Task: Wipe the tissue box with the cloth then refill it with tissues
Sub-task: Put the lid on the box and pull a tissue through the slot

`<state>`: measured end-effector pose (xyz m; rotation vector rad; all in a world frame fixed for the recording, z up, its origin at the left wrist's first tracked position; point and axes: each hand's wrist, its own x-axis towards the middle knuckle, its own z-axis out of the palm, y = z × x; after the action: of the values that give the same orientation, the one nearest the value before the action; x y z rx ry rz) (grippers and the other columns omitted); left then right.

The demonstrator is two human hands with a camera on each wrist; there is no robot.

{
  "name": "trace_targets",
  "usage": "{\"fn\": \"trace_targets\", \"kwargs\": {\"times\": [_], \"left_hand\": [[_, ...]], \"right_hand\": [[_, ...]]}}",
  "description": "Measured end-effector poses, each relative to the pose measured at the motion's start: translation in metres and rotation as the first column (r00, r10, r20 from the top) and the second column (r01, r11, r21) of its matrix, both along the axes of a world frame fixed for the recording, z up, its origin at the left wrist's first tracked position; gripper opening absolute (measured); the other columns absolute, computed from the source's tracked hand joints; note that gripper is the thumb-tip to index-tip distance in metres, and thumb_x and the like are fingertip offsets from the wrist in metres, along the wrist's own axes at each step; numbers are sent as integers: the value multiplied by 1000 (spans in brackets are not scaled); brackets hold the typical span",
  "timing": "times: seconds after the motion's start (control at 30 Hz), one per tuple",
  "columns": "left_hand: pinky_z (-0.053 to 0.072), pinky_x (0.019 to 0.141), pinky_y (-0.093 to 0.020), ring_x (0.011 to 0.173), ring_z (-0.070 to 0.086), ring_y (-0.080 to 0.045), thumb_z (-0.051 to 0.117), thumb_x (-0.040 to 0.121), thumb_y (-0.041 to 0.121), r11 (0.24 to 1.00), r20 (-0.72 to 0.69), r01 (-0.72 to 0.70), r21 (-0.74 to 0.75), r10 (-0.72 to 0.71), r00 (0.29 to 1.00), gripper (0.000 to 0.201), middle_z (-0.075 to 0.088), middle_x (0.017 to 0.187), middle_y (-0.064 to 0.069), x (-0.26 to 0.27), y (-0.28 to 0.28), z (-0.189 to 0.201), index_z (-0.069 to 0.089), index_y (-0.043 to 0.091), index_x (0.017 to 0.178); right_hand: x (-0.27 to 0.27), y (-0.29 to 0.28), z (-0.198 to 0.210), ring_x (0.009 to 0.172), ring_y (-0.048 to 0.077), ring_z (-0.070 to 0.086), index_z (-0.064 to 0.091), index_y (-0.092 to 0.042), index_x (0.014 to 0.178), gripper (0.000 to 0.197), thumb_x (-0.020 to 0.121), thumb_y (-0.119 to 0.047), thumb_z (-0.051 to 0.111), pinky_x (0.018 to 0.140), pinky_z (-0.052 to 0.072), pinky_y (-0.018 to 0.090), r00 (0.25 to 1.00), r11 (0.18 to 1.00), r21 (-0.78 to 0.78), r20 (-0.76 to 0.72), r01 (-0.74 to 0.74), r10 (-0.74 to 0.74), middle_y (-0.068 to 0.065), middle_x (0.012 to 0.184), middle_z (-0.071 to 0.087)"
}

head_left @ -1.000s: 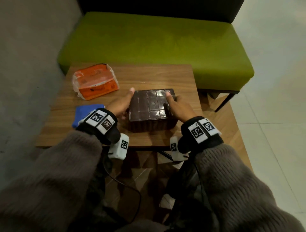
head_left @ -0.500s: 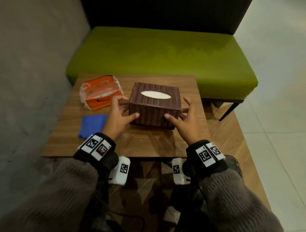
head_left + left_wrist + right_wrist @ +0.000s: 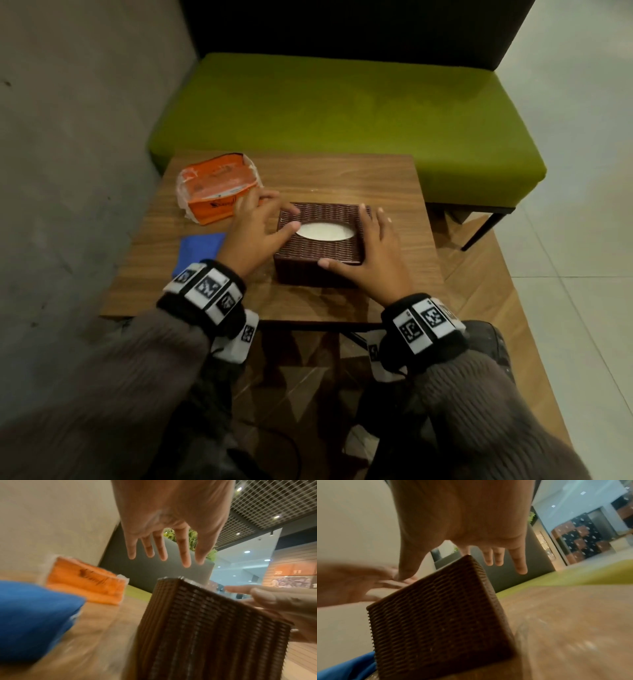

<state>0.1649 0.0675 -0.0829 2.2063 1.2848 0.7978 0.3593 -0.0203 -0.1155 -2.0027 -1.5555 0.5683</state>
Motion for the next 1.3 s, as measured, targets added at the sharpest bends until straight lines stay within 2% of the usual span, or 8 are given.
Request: {"fn": "trace_targets", "kwargs": {"times": [0.1, 0.23, 0.4, 0.53, 0.83, 0.93, 1.03, 1.3], "left_hand": [[18, 110, -48, 135, 23, -23, 63, 85, 34, 984, -313, 171, 45, -148, 938, 14, 39, 140, 0, 31, 16, 12, 69, 31, 98], [5, 114, -56, 144, 4, -23, 66, 81, 39, 961, -635, 276, -22, -227, 738, 24, 20, 155, 2, 59, 25, 13, 69, 34, 105], [11, 113, -60, 146, 2, -25, 63, 84, 35, 936, -790, 351, -16, -227, 570, 25, 15, 158, 1, 74, 26, 16, 68, 29, 107], [9, 112, -61, 146, 4, -24, 59, 87, 26, 921, -814, 385, -65, -272, 514, 25, 19, 156, -2, 82, 30, 17, 67, 18, 109], [22, 110, -52, 143, 15, -19, 63, 84, 23, 905, -736, 424, -25, -304, 605, 13, 29, 152, 2, 77, 33, 9, 70, 19, 93], [30, 106, -46, 138, 26, -20, 64, 81, 23, 907, -586, 416, -64, -372, 720, 4, 33, 149, 2, 65, 38, 5, 65, 20, 78], [35, 105, -41, 129, 39, -19, 67, 79, 21, 917, -335, 376, -135, -399, 854, 5, 42, 142, 0, 48, 43, 1, 63, 19, 80], [32, 95, -23, 118, 48, -12, 67, 81, 14, 952, -54, 300, -60, -303, 951, 6, 56, 124, -4, 34, 34, -6, 61, 15, 83]], "right_hand": [[-9, 17, 7, 149, 23, -6, 7, -30, 154, 111, 69, -73, 63, 116, 12, 58, 993, 994, -96, 97, -59, 68, 2, 163, 0], [-8, 21, 2, 149, 14, -3, 12, -19, 154, 115, 67, -71, 66, 117, 13, 57, 998, 995, -91, 47, -29, 34, -5, 162, 7], [-8, 19, -5, 149, 12, -4, 12, -18, 154, 116, 66, -71, 67, 118, 16, 54, 999, 999, -47, 34, -24, 26, -6, 162, 8], [-8, 20, -7, 149, 12, -5, 12, -17, 154, 118, 65, -71, 67, 119, 16, 52, 999, 999, -42, 21, -27, 28, -5, 162, 8], [-7, 20, -9, 149, 13, -3, 13, -18, 153, 120, 61, -74, 64, 118, 17, 54, 1000, 999, -23, 1, -23, 23, -4, 162, 10], [-6, 21, -10, 149, 12, -3, 12, -18, 153, 121, 59, -76, 62, 117, 18, 54, 1000, 999, -21, -18, -26, 26, -5, 162, 10], [-5, 21, -10, 149, 12, -3, 12, -19, 153, 120, 60, -74, 65, 118, 18, 54, 999, 999, -24, -28, -25, 25, -6, 162, 11], [-5, 20, -10, 149, 12, -1, 14, -18, 153, 120, 60, -72, 68, 117, 18, 54, 998, 1000, -13, -58, -14, 13, -5, 161, 12]]}}
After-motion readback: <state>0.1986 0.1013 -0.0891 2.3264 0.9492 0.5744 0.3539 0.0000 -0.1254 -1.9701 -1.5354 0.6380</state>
